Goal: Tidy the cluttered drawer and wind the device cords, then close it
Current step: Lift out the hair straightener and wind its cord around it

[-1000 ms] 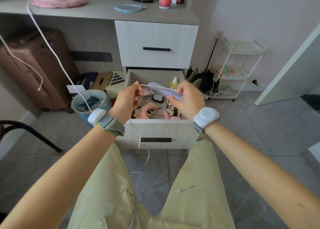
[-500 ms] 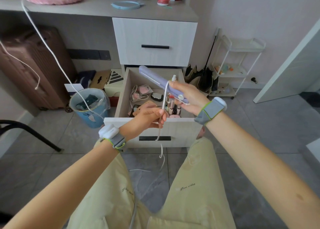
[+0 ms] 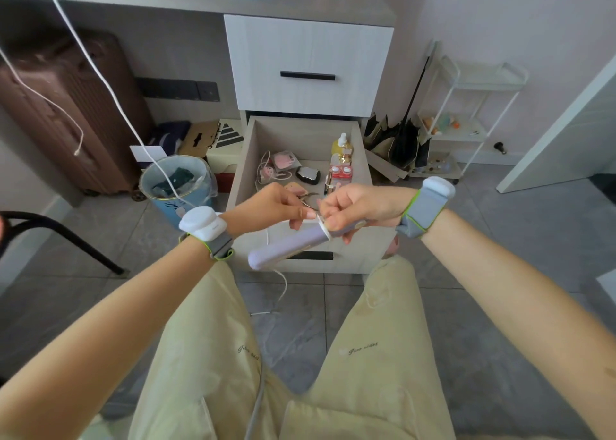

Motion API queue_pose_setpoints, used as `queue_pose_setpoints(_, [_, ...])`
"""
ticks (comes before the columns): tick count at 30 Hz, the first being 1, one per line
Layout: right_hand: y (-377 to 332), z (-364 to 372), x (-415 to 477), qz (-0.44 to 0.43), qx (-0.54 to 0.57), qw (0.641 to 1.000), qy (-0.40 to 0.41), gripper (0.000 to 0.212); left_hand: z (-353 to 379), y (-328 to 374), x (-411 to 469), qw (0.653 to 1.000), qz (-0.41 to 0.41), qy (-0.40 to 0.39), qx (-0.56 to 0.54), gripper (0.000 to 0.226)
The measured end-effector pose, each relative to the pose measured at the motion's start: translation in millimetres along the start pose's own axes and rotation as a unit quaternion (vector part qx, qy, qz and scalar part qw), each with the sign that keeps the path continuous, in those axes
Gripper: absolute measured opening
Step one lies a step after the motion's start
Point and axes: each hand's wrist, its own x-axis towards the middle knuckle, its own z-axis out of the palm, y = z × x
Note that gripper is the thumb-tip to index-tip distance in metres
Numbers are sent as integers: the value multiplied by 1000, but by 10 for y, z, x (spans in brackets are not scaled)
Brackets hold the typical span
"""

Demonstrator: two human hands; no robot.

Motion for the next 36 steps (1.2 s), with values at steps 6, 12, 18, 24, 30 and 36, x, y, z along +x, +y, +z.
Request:
queue_pose_setpoints(6, [86, -49, -67, 45, 3, 998, 32, 42, -42, 160, -25, 999, 4, -13, -44, 29])
queue_pose_setpoints(12, [187, -122, -59, 83, -32, 988, 128, 29, -27, 96, 46, 997, 10, 19, -68, 30])
queue_pose_setpoints(18, [336, -139, 105, 115, -13, 971, 209, 28, 113, 72, 178, 997, 67, 42, -6, 28])
queue_pose_setpoints(24, [503, -228, 188, 76, 119, 926, 349, 18, 294, -99, 213, 998, 29, 55, -25, 29])
queue_pose_setpoints(30, [611, -209, 307, 74, 218, 914, 333, 8, 362, -270, 249, 989, -27, 63, -130, 27])
queue_pose_setpoints(36, [784, -130, 416, 19, 296, 735, 610, 43, 383, -463, 271, 975, -47, 29, -216, 23])
